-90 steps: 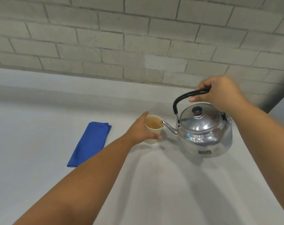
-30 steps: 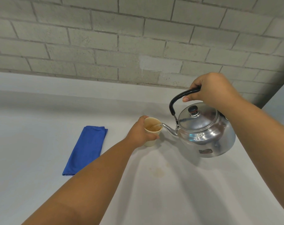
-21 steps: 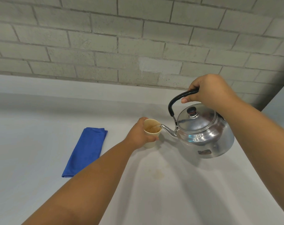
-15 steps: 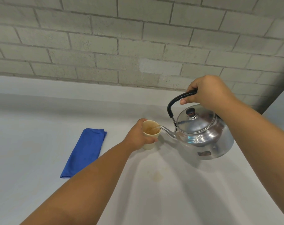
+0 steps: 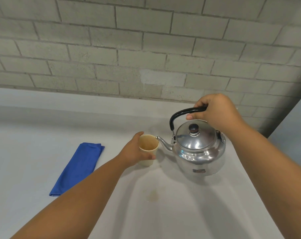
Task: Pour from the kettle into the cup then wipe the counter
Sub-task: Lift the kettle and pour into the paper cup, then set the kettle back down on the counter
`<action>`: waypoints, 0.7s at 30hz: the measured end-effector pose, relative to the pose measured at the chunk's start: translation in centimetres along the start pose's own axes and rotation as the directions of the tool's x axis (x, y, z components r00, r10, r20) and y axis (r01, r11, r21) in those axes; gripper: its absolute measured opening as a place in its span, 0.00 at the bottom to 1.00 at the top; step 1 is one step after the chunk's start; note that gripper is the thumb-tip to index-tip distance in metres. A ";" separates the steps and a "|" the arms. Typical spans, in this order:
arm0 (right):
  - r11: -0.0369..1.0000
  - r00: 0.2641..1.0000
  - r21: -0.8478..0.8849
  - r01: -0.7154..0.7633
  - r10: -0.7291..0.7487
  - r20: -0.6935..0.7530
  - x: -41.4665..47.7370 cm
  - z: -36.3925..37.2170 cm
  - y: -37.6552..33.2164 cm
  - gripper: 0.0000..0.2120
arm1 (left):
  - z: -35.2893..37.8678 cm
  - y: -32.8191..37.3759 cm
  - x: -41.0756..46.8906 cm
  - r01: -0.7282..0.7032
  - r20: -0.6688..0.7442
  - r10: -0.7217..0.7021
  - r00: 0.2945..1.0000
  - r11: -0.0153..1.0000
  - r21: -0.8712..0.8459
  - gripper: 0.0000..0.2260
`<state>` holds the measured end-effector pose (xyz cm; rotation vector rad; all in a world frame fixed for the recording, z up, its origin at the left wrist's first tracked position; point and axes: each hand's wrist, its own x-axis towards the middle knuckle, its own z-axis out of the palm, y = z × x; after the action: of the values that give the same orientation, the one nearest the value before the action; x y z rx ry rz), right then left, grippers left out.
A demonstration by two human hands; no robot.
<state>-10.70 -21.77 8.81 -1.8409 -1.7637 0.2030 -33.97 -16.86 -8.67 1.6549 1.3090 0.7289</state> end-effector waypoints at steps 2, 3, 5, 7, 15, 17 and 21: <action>0.996 1.000 0.086 -0.015 0.016 -0.014 -0.1 -0.4 1.1 0.13 | -0.2 0.4 -0.1 -0.002 0.003 0.002 1.000 1.000 0.029 0.55; 0.992 1.000 0.129 -0.018 0.021 -0.020 -0.2 -0.6 1.6 0.13 | -0.4 0.9 -0.2 -0.011 -0.003 0.011 1.000 1.000 0.026 0.57; 0.975 0.999 0.219 -0.019 0.027 -0.032 -0.1 -1.0 2.8 0.13 | -0.9 2.7 0.1 -0.033 -0.057 0.034 0.998 0.999 0.014 0.57; 0.954 0.998 0.297 -0.026 0.040 -0.040 0.1 -1.5 3.8 0.13 | -1.1 5.3 0.7 -0.071 -0.123 0.079 0.989 0.995 0.067 0.53; 0.889 0.991 0.450 -0.078 0.118 -0.063 1.6 -3.5 8.8 0.13 | 3.7 18.5 4.1 -0.384 0.131 0.364 0.922 0.904 0.186 0.28; 0.870 0.988 0.487 -0.082 0.133 -0.072 2.1 -4.0 10.4 0.13 | 5.7 20.8 5.1 -0.407 0.197 0.365 0.910 0.877 0.254 0.23; 0.827 0.980 0.558 -0.076 0.164 -0.109 3.1 -4.9 13.8 0.12 | 9.1 23.1 7.1 -0.474 0.240 0.410 0.880 0.791 0.386 0.07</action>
<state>4.00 -19.68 6.79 -1.4907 -1.3000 0.5468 -13.96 -13.98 7.46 2.3891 1.0278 0.5883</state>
